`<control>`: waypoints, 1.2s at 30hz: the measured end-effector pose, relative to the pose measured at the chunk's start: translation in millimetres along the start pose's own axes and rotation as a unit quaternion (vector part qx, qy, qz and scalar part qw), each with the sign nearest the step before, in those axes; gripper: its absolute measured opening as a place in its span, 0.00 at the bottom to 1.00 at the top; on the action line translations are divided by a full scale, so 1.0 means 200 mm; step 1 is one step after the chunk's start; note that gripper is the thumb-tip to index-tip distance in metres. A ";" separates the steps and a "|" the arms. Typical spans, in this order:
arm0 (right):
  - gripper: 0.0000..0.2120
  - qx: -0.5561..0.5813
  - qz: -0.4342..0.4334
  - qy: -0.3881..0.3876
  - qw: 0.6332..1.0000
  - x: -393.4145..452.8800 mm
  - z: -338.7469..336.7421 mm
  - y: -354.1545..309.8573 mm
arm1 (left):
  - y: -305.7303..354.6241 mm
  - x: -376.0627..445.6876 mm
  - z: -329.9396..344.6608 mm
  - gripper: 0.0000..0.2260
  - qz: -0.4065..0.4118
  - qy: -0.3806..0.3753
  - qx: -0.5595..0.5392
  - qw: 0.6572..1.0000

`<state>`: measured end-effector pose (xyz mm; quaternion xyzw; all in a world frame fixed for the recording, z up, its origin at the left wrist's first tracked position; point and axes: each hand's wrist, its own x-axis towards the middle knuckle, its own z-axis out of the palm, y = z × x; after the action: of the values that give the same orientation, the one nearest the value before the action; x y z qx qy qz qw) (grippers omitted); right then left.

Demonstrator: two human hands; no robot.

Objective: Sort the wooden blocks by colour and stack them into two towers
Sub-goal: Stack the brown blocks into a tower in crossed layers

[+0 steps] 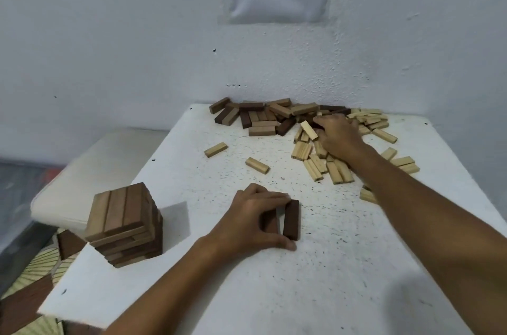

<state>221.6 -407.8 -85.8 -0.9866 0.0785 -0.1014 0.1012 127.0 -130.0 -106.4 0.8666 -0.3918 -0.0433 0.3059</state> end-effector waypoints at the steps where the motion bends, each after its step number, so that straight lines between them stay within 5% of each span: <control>1: 0.19 -0.013 0.002 0.029 1.000 0.00 0.00 0.00 | 0.00 0.00 0.00 0.39 0.002 0.006 -0.002 1.000; 6: 0.15 -0.025 0.022 0.106 0.994 -0.05 0.01 -0.02 | 0.02 -0.01 0.01 0.38 -0.006 0.013 -0.009 1.000; 11: 0.15 0.182 0.008 0.174 0.968 -0.28 -0.07 -0.12 | 0.05 -0.01 -0.01 0.35 -0.030 0.011 -0.009 0.999; 15: 0.17 0.247 -0.043 0.116 0.961 -0.61 -0.14 -0.22 | 0.07 -0.02 -0.02 0.36 -0.034 0.016 -0.006 0.999; 22: 0.16 0.201 -0.052 0.031 0.978 -1.06 -0.12 -0.29 | 0.11 -0.13 -0.01 0.40 -0.027 0.031 -0.003 0.999; 36: 0.10 0.237 -0.095 -0.057 0.965 -1.33 -0.14 -0.50 | 0.17 -0.45 -0.07 0.40 -0.021 0.025 -0.013 0.999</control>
<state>-27.4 -268.8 -86.6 -0.9415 -0.0482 -0.0700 0.3262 47.8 -76.5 -91.1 0.8717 -0.3650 -0.0334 0.3254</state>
